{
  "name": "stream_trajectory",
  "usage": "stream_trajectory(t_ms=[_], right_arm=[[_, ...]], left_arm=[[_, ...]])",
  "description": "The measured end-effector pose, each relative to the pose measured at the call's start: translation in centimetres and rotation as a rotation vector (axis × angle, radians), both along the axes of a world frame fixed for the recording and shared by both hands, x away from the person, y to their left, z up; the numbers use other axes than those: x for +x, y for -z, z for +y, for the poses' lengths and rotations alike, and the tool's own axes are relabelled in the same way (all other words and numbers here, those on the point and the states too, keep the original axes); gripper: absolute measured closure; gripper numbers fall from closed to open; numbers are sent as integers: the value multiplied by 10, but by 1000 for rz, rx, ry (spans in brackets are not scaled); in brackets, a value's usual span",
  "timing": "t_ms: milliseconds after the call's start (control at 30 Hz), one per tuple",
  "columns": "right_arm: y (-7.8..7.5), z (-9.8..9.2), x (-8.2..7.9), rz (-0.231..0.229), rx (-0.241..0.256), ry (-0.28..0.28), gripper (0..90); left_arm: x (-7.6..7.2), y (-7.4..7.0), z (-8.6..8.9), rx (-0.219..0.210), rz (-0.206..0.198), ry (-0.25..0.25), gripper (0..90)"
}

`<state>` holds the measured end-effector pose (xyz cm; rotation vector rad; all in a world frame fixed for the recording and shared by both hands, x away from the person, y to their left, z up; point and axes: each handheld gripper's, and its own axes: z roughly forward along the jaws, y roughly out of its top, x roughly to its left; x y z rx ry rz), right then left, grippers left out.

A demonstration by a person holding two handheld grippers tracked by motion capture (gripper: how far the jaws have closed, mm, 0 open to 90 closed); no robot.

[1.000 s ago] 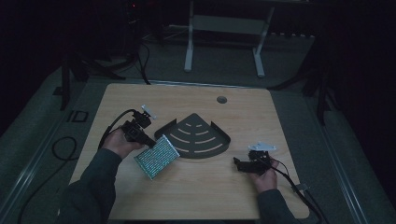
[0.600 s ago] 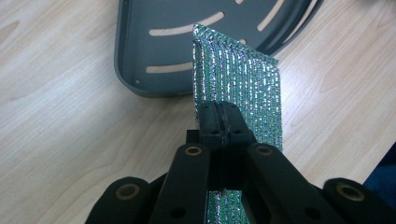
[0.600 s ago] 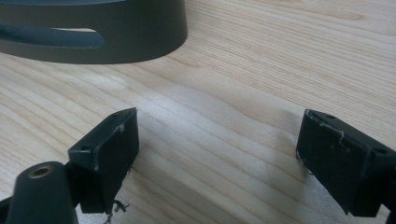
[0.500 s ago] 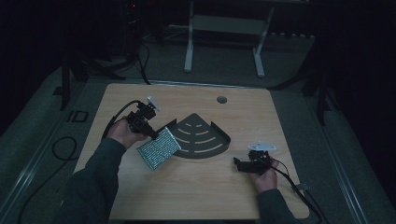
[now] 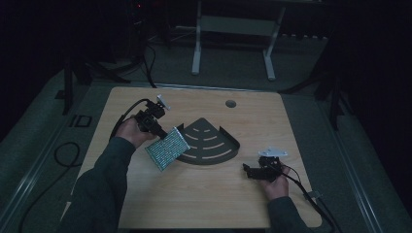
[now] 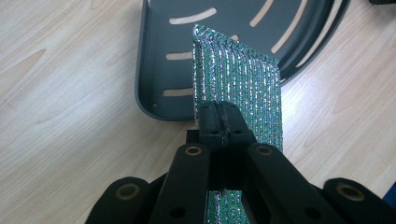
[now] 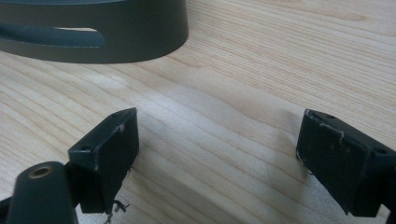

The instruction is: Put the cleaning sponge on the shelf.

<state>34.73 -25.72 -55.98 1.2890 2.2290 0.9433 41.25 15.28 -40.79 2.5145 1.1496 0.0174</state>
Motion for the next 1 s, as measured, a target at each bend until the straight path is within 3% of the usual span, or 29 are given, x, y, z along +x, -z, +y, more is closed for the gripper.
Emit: stream_trajectory(t_ms=[1000], right_arm=[[0, 0, 0, 1, 1, -6, 127]], left_arm=[[25, -5, -18, 10, -36, -21, 900]])
